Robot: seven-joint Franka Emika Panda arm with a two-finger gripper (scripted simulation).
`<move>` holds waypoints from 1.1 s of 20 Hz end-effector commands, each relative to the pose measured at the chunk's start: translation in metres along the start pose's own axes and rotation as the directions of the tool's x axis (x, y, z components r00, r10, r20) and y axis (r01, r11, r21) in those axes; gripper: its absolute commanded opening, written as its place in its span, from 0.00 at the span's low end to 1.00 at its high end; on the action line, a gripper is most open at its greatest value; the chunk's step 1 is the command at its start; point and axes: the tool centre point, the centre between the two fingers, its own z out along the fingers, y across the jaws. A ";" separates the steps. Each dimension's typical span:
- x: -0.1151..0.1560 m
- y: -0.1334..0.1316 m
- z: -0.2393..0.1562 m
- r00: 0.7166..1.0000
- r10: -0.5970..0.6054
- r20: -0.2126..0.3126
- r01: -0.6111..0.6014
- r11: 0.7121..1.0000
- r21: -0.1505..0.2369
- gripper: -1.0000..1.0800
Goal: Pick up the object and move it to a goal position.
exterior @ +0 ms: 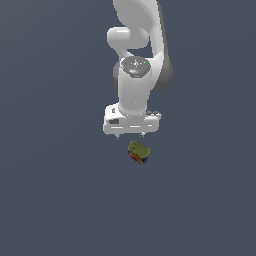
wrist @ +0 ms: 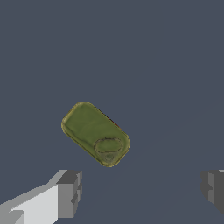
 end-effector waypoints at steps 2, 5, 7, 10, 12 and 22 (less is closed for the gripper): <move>0.000 -0.001 0.002 1.000 -0.022 0.000 0.022 1.000 0.000 0.96; 0.001 -0.002 0.005 0.998 -0.057 0.000 0.057 0.998 0.000 0.96; 0.002 -0.004 0.007 0.996 -0.087 0.000 0.087 0.996 0.000 0.96; 0.003 -0.006 0.011 0.990 -0.142 -0.001 0.142 0.990 0.001 0.96; 0.004 -0.008 0.015 0.983 -0.186 -0.001 0.186 0.983 0.002 0.96; 0.009 -0.021 0.037 0.891 -0.454 -0.009 0.454 0.891 0.007 0.96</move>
